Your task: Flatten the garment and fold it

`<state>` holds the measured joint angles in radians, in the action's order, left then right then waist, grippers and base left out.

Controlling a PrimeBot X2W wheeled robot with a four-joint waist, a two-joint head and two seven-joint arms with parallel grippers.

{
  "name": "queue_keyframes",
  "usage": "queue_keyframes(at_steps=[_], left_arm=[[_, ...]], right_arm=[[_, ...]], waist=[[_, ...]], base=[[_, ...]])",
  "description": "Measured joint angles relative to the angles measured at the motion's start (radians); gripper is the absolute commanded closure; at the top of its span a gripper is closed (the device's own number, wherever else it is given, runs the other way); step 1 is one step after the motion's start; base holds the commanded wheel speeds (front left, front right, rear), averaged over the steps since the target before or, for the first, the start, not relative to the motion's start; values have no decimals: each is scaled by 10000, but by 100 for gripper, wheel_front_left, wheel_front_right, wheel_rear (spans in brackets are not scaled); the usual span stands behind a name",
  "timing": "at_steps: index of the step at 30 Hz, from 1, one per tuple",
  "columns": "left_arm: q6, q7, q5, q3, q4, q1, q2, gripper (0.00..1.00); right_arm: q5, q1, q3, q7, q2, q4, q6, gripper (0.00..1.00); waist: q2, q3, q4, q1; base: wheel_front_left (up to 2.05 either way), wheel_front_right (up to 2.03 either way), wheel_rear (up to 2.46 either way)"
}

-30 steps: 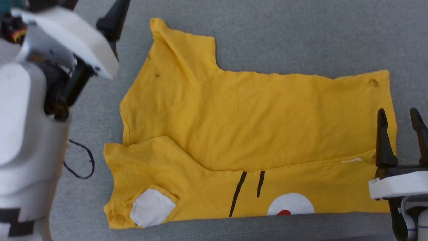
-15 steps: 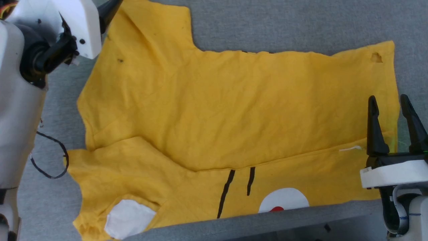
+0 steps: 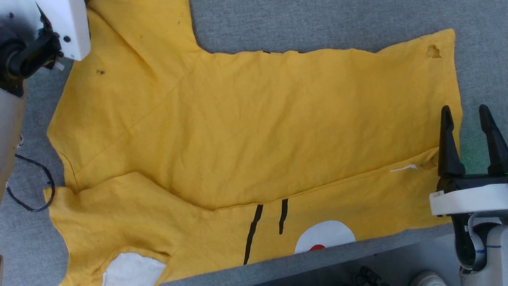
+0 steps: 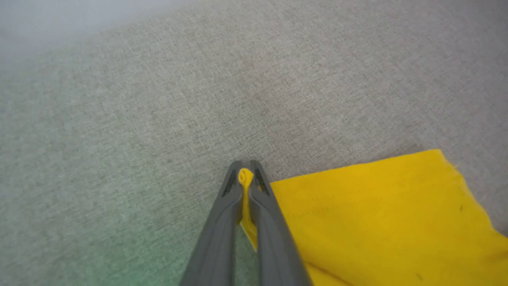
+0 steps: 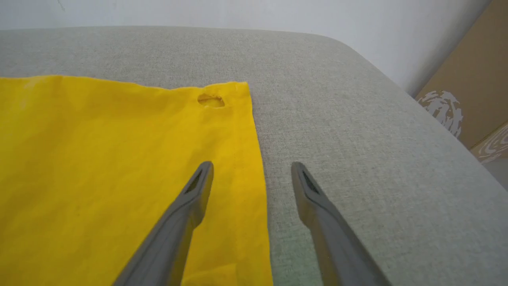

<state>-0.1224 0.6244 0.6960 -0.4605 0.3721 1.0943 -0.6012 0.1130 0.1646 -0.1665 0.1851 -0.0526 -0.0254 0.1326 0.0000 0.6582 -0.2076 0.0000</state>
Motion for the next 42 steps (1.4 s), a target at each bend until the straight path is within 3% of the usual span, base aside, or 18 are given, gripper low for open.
queue_keyframes(at_steps=[5,9,15,19,25,30,42], left_arm=[[-2,-48,58,-259,-59,-93,35,100],[-4,-84,100,-437,-219,-292,79,100],[-4,-88,242,-499,-441,-329,105,100],[-4,-104,274,-556,-512,-323,169,100],[-4,-174,347,-619,-593,-309,267,100],[-4,-174,370,-639,-619,-275,270,100],[-4,-119,437,-673,-844,-168,272,100]], right_arm=[[-245,285,-59,-238,0,-387,0,0],[-328,996,-8,-1189,-4,-953,0,0],[63,2406,35,-4393,4,-1361,0,0],[470,3031,-472,-6631,-19,-1275,0,0],[485,3457,-610,-9072,-426,-1072,-2,0],[330,3684,-364,-9518,-1030,-934,0,0],[368,4038,-219,-9317,-1177,15,0,0]], waist=[[0,-218,115,0],[0,-410,265,1],[0,-541,473,0],[0,-533,573,0],[0,-448,703,1],[0,-326,765,1],[0,-30,906,0]], base=[[0,0,0],[0,0,0],[0,0,0],[0,0,0],[0,0,0],[0,0,0],[0,0,0]])
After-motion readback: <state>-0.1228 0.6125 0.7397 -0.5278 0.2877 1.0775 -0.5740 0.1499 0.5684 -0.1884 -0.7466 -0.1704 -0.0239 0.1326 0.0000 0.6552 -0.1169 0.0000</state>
